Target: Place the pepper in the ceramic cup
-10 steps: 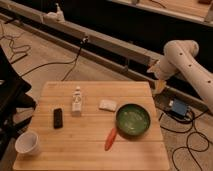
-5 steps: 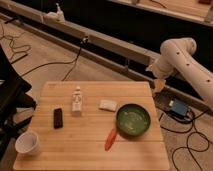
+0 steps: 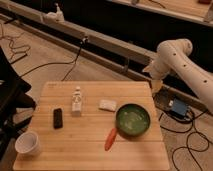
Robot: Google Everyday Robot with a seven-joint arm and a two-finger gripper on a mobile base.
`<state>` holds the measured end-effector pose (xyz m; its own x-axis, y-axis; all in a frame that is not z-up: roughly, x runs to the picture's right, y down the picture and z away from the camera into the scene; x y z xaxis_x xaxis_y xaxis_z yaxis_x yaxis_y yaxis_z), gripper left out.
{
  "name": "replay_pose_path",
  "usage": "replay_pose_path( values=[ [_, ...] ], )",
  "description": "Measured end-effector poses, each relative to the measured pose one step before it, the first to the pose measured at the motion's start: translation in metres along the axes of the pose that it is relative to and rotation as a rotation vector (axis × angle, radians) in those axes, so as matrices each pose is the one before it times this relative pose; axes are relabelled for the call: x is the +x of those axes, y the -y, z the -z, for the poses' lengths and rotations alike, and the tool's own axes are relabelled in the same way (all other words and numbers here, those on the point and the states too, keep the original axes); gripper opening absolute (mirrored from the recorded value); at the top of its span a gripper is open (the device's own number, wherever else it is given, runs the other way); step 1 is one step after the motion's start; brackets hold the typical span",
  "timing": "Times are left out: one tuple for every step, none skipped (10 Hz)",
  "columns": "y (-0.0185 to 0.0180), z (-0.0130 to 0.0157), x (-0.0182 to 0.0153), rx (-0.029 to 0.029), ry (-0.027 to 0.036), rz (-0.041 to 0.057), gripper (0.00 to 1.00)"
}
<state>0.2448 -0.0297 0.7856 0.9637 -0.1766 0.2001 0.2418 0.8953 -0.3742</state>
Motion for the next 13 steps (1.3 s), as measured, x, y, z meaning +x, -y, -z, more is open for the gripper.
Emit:
replay_pose_path(
  values=[
    [-0.00200,-0.00707,-0.01750,-0.00494,0.01050,0.05720,0.80],
    [-0.00128,-0.00404,-0.01270,-0.00341,0.01349,0.03752,0.80],
    [-0.00198,-0.00589,-0.01554,-0.00843,0.01843,0.04281,0.80],
    [-0.00359,-0.00685,-0.01450,-0.01289,0.02088,0.03732,0.80],
    [-0.00743,-0.00780,-0.01176,-0.02188,0.02051,0.02901,0.80],
    [-0.00789,-0.00697,-0.01198,-0.02298,0.02340,0.02159,0.80],
    [-0.00708,-0.00582,-0.01225,-0.02019,0.02332,0.01706,0.80],
    [-0.00789,-0.00486,-0.01579,-0.01873,0.03680,0.01741,0.80],
    [-0.01061,-0.00309,-0.01494,-0.02691,0.04108,0.02357,0.80],
    [-0.00580,-0.00178,-0.00721,-0.01315,0.02192,0.01120,0.80],
    [-0.00074,0.00010,0.00012,-0.00039,0.00086,-0.00050,0.80],
    [0.00043,-0.00020,-0.00044,-0.00031,0.00020,0.00109,0.80],
    [0.00045,-0.00021,-0.00040,-0.00015,0.00032,0.00092,0.80]
  ],
)
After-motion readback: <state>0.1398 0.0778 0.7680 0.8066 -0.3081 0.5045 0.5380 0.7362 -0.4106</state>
